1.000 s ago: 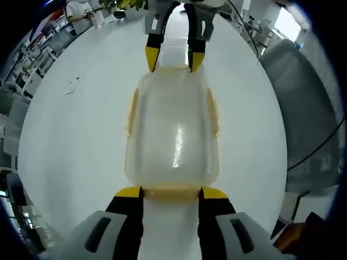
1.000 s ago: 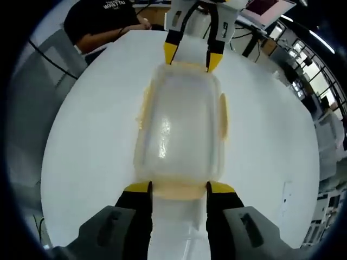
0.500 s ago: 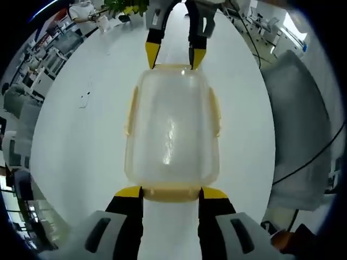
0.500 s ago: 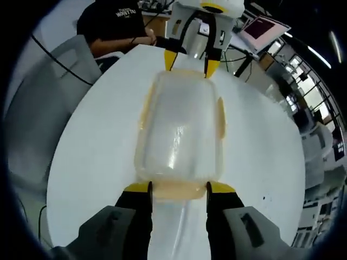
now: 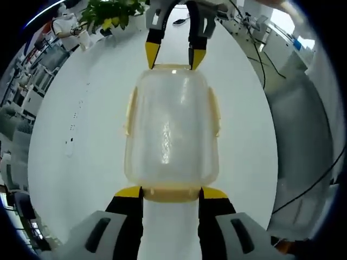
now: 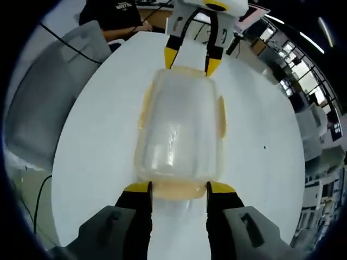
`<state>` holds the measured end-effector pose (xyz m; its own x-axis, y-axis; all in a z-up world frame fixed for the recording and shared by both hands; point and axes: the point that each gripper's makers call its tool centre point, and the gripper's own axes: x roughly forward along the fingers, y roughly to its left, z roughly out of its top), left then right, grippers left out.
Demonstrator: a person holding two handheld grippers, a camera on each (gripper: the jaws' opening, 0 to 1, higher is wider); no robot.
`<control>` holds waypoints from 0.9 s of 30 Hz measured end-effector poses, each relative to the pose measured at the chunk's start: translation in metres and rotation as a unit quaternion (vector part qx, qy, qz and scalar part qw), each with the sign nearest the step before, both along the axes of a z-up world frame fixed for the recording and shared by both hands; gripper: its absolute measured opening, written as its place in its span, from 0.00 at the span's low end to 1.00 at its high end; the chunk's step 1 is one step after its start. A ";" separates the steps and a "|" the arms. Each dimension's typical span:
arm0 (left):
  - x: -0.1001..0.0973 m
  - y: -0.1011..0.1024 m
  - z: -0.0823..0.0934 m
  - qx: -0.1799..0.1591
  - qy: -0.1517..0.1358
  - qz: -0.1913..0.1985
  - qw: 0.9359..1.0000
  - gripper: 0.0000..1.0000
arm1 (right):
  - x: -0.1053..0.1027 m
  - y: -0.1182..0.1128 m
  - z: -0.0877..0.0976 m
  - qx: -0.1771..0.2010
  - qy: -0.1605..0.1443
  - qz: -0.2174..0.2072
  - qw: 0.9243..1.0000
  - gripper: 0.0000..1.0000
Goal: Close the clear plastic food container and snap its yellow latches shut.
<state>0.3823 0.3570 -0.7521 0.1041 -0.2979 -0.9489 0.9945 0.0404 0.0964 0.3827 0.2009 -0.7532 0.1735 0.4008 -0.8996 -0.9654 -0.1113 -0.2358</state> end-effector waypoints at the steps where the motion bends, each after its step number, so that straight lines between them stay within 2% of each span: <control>1: 0.001 -0.007 -0.001 -0.001 0.004 -0.001 1.000 0.34 | 0.000 -0.005 -0.001 -0.001 0.000 0.000 1.000 0.35; 8: 0.004 -0.039 -0.009 -0.013 0.017 -0.005 1.000 0.34 | 0.002 -0.036 -0.006 -0.012 0.007 -0.005 1.000 0.35; 15: 0.002 -0.055 -0.016 -0.010 0.027 -0.008 1.000 0.34 | 0.000 -0.053 -0.014 -0.019 0.020 -0.009 1.000 0.35; 21: -0.004 -0.056 -0.028 0.018 0.038 -0.010 0.999 0.34 | -0.004 -0.054 -0.030 -0.033 0.033 -0.007 0.999 0.35; 22: -0.004 -0.054 -0.029 0.023 0.040 -0.007 0.999 0.34 | -0.002 -0.053 -0.029 -0.036 0.022 0.004 0.999 0.35; 27: -0.001 -0.051 -0.032 0.030 0.037 -0.011 0.999 0.34 | -0.002 -0.050 -0.027 -0.032 0.034 -0.010 0.999 0.35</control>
<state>0.3809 0.3062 -0.7844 0.0265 -0.2417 -0.9700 0.9996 0.0156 0.0234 0.3808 0.1504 -0.7806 0.1180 0.3384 -0.9336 -0.9811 -0.1052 -0.1621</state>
